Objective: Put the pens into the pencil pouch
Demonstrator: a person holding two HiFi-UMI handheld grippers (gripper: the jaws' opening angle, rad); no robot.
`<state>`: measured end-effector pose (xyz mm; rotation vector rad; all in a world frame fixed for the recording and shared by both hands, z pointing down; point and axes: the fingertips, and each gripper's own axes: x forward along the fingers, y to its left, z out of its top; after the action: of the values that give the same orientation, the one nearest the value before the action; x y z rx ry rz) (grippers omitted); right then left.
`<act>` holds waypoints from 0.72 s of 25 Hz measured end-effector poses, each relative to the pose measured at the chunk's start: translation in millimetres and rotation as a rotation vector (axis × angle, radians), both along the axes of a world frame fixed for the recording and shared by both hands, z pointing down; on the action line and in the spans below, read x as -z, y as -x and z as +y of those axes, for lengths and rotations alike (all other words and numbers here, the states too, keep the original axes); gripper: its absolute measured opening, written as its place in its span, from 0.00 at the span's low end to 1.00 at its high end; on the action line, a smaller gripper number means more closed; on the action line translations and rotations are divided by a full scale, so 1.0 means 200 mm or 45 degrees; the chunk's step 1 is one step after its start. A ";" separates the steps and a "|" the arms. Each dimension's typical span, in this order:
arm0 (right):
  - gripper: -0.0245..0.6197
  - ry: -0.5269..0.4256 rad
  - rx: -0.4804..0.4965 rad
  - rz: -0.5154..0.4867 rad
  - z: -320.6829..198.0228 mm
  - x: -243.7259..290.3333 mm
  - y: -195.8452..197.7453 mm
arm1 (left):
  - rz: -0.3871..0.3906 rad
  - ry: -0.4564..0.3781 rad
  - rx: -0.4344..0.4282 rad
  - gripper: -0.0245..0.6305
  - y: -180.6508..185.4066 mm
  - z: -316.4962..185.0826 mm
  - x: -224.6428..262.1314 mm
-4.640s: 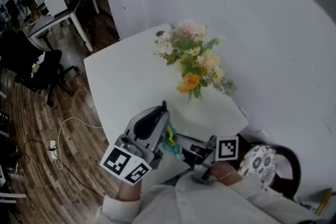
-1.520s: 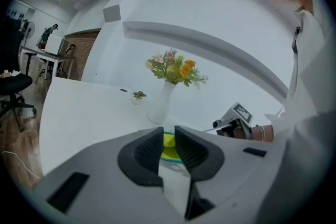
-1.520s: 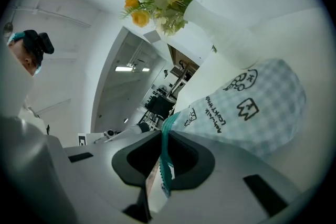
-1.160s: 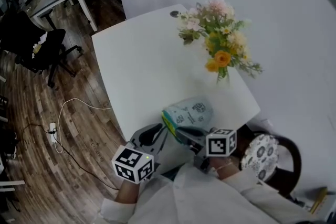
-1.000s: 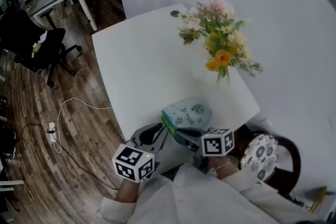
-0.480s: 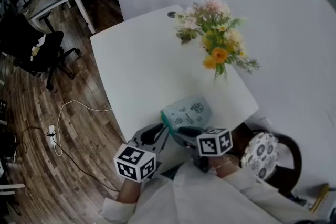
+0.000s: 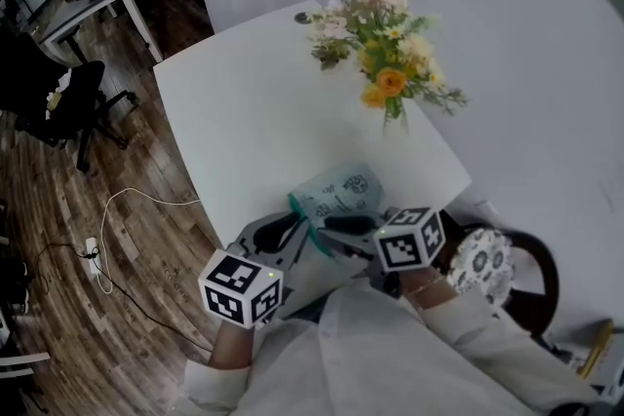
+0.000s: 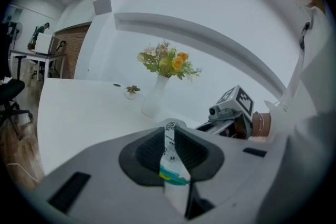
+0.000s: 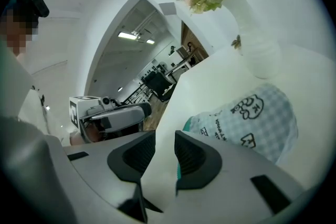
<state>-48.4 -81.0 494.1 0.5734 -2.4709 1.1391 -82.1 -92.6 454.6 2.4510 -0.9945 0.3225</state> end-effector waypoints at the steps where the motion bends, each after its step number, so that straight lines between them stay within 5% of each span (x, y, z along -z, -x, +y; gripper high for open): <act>1: 0.21 -0.022 0.027 -0.004 -0.01 0.03 0.00 | -0.017 -0.010 -0.008 0.13 0.00 -0.01 0.01; 7: 0.10 -0.206 0.077 0.032 -0.08 0.24 -0.05 | -0.054 -0.022 0.001 0.10 0.01 -0.05 0.07; 18: 0.07 -0.438 0.042 0.098 -0.16 0.45 -0.08 | -0.112 -0.033 -0.027 0.07 0.01 -0.05 0.09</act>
<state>-33.3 -113.1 403.9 0.6534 -2.6136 0.6670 -83.4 -102.1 436.7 2.4909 -1.0152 0.4307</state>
